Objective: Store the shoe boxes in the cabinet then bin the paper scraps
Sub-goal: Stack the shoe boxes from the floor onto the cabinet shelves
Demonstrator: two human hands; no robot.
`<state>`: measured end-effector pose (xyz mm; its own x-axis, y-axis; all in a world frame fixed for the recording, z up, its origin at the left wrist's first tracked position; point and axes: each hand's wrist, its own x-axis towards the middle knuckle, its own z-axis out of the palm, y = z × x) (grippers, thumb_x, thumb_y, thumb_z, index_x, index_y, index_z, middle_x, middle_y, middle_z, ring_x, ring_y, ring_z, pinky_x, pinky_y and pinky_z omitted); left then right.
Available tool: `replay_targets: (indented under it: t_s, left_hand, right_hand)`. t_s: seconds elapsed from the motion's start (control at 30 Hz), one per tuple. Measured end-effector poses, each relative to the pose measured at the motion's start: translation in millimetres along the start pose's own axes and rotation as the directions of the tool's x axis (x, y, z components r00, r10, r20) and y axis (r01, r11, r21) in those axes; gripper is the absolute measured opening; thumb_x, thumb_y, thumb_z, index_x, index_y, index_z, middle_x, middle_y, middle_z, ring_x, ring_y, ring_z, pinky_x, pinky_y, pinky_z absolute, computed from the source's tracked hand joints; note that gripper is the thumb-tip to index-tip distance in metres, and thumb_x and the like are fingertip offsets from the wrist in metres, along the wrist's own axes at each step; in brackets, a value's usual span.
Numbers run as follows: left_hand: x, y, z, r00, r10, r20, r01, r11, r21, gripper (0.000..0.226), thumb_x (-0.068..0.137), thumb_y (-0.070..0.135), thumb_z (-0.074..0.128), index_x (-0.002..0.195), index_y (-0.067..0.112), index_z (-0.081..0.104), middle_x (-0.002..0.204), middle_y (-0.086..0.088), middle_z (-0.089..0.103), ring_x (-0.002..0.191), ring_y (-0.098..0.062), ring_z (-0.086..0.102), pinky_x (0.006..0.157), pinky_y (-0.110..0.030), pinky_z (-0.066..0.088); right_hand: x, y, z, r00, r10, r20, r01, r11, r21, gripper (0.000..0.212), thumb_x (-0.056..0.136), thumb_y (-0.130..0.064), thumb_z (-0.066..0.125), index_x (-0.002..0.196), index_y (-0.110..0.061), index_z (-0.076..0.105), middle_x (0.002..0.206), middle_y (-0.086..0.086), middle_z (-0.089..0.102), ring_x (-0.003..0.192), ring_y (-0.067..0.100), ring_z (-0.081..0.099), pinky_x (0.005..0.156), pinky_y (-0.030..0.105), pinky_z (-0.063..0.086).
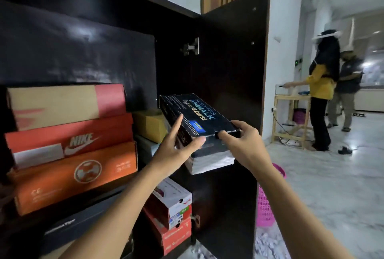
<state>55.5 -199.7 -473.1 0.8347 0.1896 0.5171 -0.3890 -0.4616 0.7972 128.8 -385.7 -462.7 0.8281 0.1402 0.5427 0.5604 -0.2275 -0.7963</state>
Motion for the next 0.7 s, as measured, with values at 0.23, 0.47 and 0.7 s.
replay_targets:
  t_s: [0.23,0.47,0.7]
  left_hand:
    - [42.0,10.2,-37.4,0.996,-0.09,-0.029,0.091,0.995,0.032,0.1,0.056,0.083,0.065,0.139,0.066,0.012,0.155,0.02,0.029,0.141,-0.009,0.029,0.11,-0.035,0.028]
    - [104.1,-15.5,-48.8,0.989,-0.138,-0.062,0.14,0.989,0.037,0.1,0.058,0.083,0.063,0.142,0.062,0.012,0.155,0.017,0.03,0.14,-0.013,0.033,0.108,-0.034,0.028]
    - [166.0,-54.4,-48.1,0.984,-0.147,-0.1,0.159,0.98,0.124,0.092,0.058,0.092,0.051,0.136,0.07,0.008,0.153,0.018,0.031,0.139,-0.017,0.035,0.111,-0.05,0.034]
  right_hand:
    - [41.2,-48.4,27.8,0.999,0.049,0.011,-0.049,0.998,-0.041,0.06,0.082,-0.043,0.069,0.135,-0.019,0.055,0.095,-0.004,0.071,0.085,0.012,0.069,0.08,0.039,0.06]
    - [106.7,-33.4,61.9,0.998,0.06,0.008,-0.058,0.986,-0.156,0.065,0.083,-0.055,0.062,0.138,-0.024,0.05,0.095,-0.006,0.071,0.086,0.011,0.066,0.082,0.038,0.057]
    - [171.9,3.6,98.8,0.997,0.046,0.055,-0.036,0.985,-0.169,0.062,0.087,-0.058,0.057,0.143,-0.031,0.047,0.12,-0.001,0.066,0.11,0.023,0.061,0.083,0.034,0.043]
